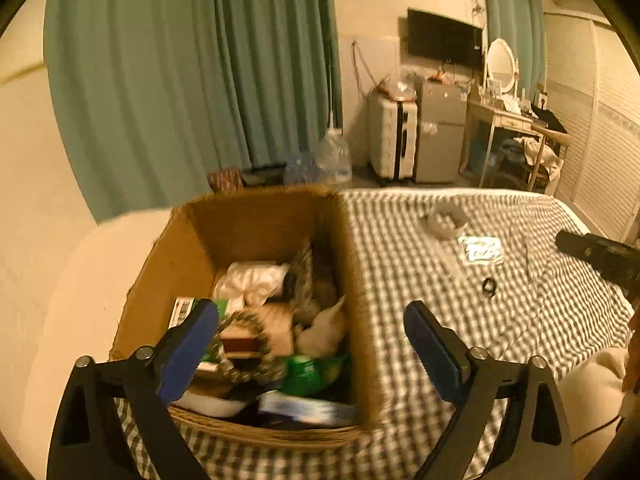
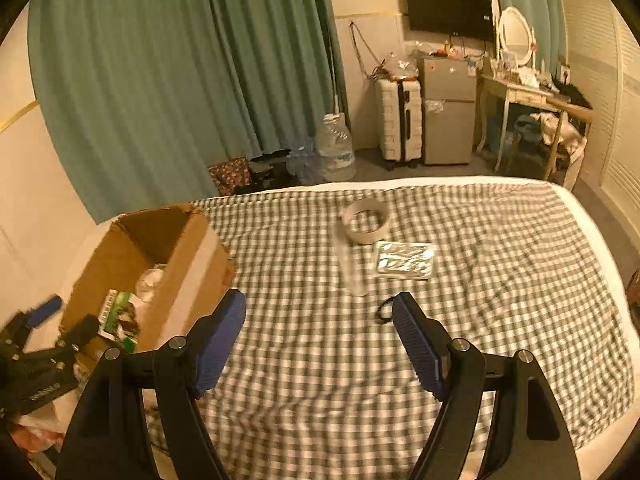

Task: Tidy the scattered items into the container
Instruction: 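Move the left gripper to the black hair tie and grasp it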

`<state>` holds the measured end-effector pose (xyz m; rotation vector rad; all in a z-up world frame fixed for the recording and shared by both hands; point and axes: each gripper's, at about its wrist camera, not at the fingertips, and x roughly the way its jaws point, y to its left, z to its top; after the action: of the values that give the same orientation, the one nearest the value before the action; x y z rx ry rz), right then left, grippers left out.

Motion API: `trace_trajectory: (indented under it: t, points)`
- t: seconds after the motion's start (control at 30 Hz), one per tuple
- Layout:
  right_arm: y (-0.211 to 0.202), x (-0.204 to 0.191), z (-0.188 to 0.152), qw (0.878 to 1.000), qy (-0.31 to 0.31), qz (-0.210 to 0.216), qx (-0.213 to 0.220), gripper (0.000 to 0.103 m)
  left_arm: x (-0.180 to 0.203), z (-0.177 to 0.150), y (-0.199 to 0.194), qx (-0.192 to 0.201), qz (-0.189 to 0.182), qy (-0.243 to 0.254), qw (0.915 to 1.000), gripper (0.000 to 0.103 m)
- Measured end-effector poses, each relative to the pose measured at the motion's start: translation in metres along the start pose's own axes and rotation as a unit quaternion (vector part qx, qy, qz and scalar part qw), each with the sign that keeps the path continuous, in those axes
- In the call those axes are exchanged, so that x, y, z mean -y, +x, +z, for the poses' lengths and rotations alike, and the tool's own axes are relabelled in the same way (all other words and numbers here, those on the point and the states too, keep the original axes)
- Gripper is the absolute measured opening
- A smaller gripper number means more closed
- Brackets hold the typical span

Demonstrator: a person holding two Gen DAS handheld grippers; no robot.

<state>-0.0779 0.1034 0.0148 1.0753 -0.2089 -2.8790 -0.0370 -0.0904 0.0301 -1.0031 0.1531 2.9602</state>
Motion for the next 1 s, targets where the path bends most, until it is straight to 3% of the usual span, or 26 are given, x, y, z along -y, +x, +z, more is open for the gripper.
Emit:
trace_trajectory:
  t: [0.13,0.2,0.37,0.57,0.7,0.77,0.9,1.0]
  points:
    - [-0.013,0.029,-0.003,1.000,0.007,-0.012,0.014,0.076,0.040,0.009,-0.005,0.006,-0.002,0.004,1.0000,0.102]
    - [-0.019,0.043,-0.003,1.000,0.021,-0.004,0.021,0.082,0.060,0.013,-0.001,0.005,-0.009,0.005,0.9999,0.102]
    - [-0.020,0.080,-0.005,0.999,0.044,-0.015,0.020,0.082,0.099,0.017,0.023,-0.031,-0.046,-0.007,0.9985,0.103]
    - [0.024,0.118,-0.023,0.993,0.108,0.005,-0.039,0.082,0.138,0.003,0.067,-0.071,-0.049,-0.011,0.9962,0.103]
    - [0.052,0.135,-0.033,0.986,0.144,-0.037,-0.070,0.082,0.163,-0.012,0.102,-0.104,-0.040,0.003,0.9938,0.103]
    - [0.060,0.151,-0.036,0.980,0.184,-0.029,-0.070,0.082,0.171,-0.016,0.117,-0.117,-0.042,0.001,0.9922,0.103]
    - [0.078,0.175,-0.022,0.974,0.210,-0.054,-0.063,0.082,0.192,-0.019,0.152,-0.146,-0.061,-0.008,0.9874,0.103]
    - [0.088,0.192,-0.013,0.973,0.220,-0.062,-0.037,0.082,0.212,-0.016,0.170,-0.142,-0.079,-0.004,0.9866,0.103]
